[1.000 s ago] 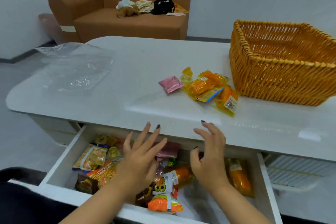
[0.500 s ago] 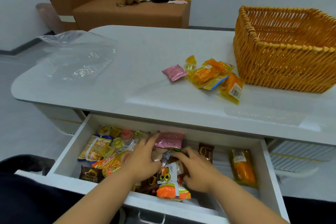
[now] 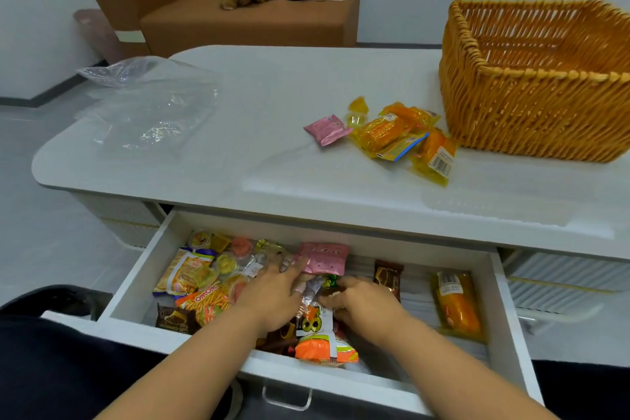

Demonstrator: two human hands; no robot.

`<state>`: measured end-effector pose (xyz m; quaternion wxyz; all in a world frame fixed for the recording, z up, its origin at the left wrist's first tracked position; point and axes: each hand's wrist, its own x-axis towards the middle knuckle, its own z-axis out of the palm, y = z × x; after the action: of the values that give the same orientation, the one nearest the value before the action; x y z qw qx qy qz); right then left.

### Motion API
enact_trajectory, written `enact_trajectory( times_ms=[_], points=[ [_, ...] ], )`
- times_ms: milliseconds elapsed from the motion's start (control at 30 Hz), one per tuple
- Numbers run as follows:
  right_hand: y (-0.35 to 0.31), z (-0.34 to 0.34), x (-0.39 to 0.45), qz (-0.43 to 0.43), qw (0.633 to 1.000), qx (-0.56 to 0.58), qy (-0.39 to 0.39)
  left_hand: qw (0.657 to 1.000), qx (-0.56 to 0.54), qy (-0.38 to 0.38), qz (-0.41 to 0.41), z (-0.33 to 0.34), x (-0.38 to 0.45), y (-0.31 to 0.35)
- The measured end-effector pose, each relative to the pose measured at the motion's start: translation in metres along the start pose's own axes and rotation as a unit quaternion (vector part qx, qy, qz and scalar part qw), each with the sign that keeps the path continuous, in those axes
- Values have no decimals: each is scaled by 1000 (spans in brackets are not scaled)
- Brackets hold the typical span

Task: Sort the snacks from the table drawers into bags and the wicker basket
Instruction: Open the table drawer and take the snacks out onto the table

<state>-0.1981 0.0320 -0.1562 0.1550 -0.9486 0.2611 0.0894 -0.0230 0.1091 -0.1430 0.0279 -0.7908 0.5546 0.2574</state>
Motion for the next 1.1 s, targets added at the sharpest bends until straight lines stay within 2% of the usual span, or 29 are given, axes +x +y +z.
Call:
enact_trajectory(
  times_ms=[200,433,533,600,733,833,900,967,1100],
  points=[
    [12,-7,-4,8,1000,0,30,999,-11,-39,11,-2,-5,0],
    [21,-77,-23,52,998,-39,-6,999,4,10,49,-1,4,-5],
    [32,-115,-48,64,998,5,9,997,-4,18,80,2,5,-1],
    [45,-133,-69,78,992,99,21,995,-7,8,99,2,4,2],
    [61,-159,-104,82,935,324,121,993,-6,-12,115,1,6,-1],
    [62,-173,-107,87,886,413,193,991,19,-13,134,2,5,-3],
    [63,-175,-103,106,856,450,232,990,30,4,140,0,3,1],
    [67,-174,-98,128,841,457,260,987,25,39,153,-4,2,4],
    [70,-171,-95,136,844,446,265,983,-43,131,118,-8,6,0]
  ],
)
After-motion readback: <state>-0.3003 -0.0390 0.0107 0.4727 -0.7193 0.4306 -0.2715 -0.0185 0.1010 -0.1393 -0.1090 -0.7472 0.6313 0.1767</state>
